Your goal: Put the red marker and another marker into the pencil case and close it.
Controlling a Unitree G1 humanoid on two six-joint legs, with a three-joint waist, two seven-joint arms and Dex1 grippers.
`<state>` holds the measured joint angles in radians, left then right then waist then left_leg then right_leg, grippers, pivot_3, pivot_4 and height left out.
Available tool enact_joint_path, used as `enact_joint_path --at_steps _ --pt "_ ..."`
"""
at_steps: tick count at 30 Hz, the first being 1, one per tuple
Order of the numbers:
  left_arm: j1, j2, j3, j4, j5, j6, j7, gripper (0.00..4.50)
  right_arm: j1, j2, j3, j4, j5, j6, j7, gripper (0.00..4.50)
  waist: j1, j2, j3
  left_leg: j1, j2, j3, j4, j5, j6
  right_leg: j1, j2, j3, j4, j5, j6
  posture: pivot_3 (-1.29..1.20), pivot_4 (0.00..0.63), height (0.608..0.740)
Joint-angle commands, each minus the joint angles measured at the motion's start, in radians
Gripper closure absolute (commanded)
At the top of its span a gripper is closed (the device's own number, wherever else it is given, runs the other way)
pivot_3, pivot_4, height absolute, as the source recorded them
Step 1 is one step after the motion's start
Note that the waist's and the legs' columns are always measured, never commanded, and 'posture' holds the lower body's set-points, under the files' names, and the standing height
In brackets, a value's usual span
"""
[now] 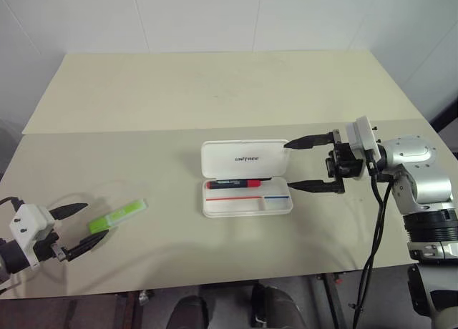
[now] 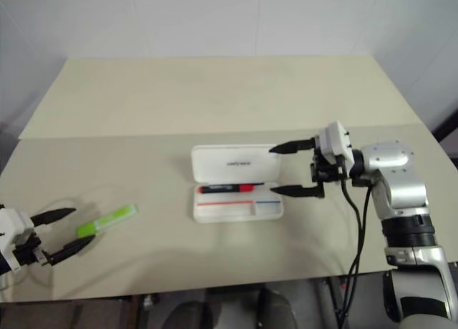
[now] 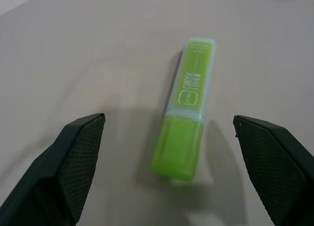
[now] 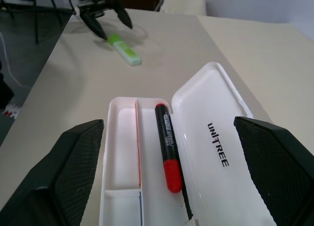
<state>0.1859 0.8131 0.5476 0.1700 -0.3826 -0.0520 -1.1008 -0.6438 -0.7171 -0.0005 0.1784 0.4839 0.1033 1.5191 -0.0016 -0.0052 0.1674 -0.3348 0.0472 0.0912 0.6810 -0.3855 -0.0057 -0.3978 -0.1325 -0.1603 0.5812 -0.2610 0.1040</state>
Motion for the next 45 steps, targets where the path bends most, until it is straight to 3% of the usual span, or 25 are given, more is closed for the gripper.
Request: enact_joint_path --at_steps 1,14,24,25,38,45 --pt "-0.038 0.033 -0.029 0.067 0.017 -0.033 -0.027 0.00 0.012 -0.026 -0.004 -0.056 0.027 0.007 0.064 0.02 -0.002 0.000 0.000 0.000 0.000 0.000 0.000 0.000 0.000 0.000 0.000 -0.001 0.000 0.000 0.000 0.00 0.150 0.740" --pt "-0.148 0.010 -0.184 0.212 0.058 -0.050 -0.068 0.00 0.045 -0.051 -0.017 -0.107 0.033 0.013 0.029 0.02 0.003 0.002 -0.001 0.002 0.000 0.002 0.001 -0.001 -0.001 -0.001 -0.001 -0.001 0.003 0.000 0.000 0.00 0.150 0.740" --pt "-0.125 0.007 -0.225 0.146 0.056 -0.063 -0.069 3.30 0.053 -0.053 -0.025 -0.124 0.042 0.009 0.018 0.00 0.023 0.007 -0.006 0.002 0.000 0.003 0.002 0.000 -0.001 0.000 -0.002 0.000 0.004 0.000 -0.001 0.00 0.150 0.740" --pt "-0.122 0.005 -0.226 0.133 0.052 -0.060 -0.064 3.39 0.054 -0.053 -0.025 -0.125 0.043 0.008 0.017 0.00 0.023 0.007 -0.007 0.002 0.000 0.003 0.002 0.000 -0.001 0.000 -0.002 0.000 0.004 0.000 -0.001 0.00 0.150 0.740" --pt "-0.221 -0.011 -0.243 -0.245 -0.084 0.113 -0.015 3.39 0.059 -0.038 -0.012 -0.099 0.015 -0.013 -0.001 0.00 0.020 0.004 -0.007 0.000 0.000 0.003 0.002 -0.001 -0.001 -0.001 -0.001 -0.001 0.003 0.001 -0.001 0.00 0.150 0.740" --pt "-0.377 -0.010 -0.370 -0.358 -0.090 0.236 -0.019 3.39 0.085 -0.041 -0.022 -0.109 0.006 -0.008 -0.021 0.00 0.019 0.003 -0.007 0.000 0.000 0.003 0.002 -0.001 -0.001 -0.001 0.000 -0.001 0.002 0.001 -0.001 0.00 0.150 0.740"
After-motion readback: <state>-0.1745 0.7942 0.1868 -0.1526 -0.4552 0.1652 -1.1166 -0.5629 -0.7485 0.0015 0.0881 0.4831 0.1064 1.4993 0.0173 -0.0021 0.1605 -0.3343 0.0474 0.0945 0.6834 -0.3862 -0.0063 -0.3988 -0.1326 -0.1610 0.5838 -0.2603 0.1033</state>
